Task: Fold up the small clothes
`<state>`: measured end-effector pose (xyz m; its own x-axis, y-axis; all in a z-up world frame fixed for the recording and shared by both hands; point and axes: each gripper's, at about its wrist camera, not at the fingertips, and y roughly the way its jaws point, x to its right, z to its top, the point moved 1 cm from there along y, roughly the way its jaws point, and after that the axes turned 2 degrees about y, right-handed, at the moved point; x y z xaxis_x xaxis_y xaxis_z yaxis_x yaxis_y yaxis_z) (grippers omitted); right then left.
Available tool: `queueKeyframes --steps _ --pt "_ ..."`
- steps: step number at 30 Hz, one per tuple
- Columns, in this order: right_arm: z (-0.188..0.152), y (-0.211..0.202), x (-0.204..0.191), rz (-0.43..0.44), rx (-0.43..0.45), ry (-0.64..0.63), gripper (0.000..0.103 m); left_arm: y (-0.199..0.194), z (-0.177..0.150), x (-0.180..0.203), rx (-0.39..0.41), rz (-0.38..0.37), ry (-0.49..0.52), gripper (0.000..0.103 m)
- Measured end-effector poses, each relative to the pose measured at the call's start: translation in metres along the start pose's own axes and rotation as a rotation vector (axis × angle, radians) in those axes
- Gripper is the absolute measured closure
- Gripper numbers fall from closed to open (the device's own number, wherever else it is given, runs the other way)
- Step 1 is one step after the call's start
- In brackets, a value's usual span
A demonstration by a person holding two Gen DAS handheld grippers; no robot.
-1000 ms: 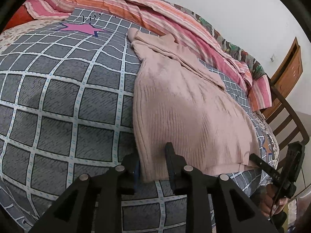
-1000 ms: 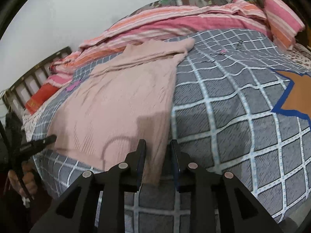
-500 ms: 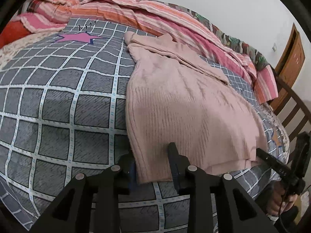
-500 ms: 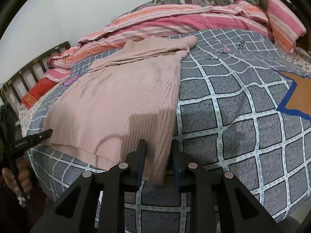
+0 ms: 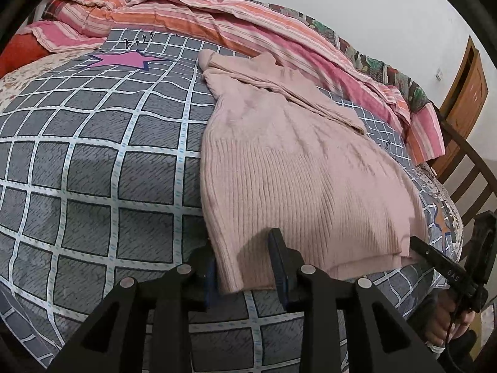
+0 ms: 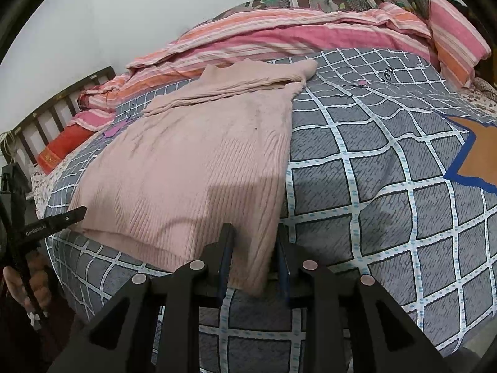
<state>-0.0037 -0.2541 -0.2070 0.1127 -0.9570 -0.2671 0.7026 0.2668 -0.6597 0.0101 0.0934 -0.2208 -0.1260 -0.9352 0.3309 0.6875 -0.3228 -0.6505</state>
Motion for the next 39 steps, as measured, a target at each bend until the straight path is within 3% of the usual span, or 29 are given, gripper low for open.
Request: queueKeyframes --steps 12,28,37,39 --pt "-0.001 -0.001 -0.001 0.002 0.007 -0.005 0.076 0.002 0.002 0.000 -0.015 0.004 -0.004 0.074" --pt "-0.005 -0.002 -0.007 0.072 0.010 -0.028 0.076 0.004 0.004 0.019 -0.040 0.092 0.086 0.070" --pt "-0.009 -0.001 -0.012 0.046 0.012 -0.079 0.077 0.003 0.004 0.011 -0.046 0.034 0.041 0.070" --pt "-0.008 0.000 -0.011 0.048 0.013 -0.078 0.077 0.003 0.007 0.006 -0.053 0.005 -0.007 0.070"
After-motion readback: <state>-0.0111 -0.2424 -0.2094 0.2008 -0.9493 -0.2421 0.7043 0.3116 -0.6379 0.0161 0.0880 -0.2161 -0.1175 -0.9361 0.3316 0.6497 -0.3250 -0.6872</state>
